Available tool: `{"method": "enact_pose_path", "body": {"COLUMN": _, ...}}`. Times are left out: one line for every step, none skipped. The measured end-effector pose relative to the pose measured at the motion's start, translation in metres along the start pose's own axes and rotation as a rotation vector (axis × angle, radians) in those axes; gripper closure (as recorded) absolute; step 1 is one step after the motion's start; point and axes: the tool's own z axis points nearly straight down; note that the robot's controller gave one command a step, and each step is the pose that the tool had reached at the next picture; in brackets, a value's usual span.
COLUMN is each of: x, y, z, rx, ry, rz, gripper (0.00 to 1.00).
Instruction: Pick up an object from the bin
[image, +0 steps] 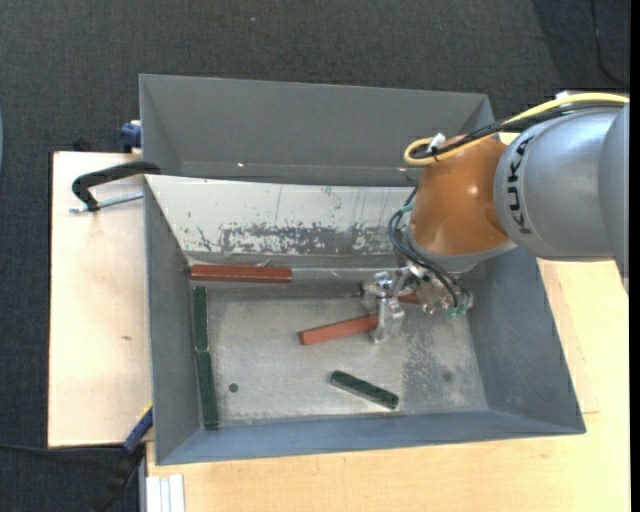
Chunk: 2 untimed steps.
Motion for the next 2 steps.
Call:
{"method": "enact_pose_path", "body": {"x": 0.0, "y": 0.0, "z": 0.0, "rx": 0.0, "ry": 0.0, "rz": -0.001, "gripper": 1.0}}
{"method": "enact_pose_path", "body": {"x": 0.003, "y": -0.007, "z": -0.212, "rx": 0.003, "ry": -0.006, "rz": 0.012, "gripper": 1.0}}
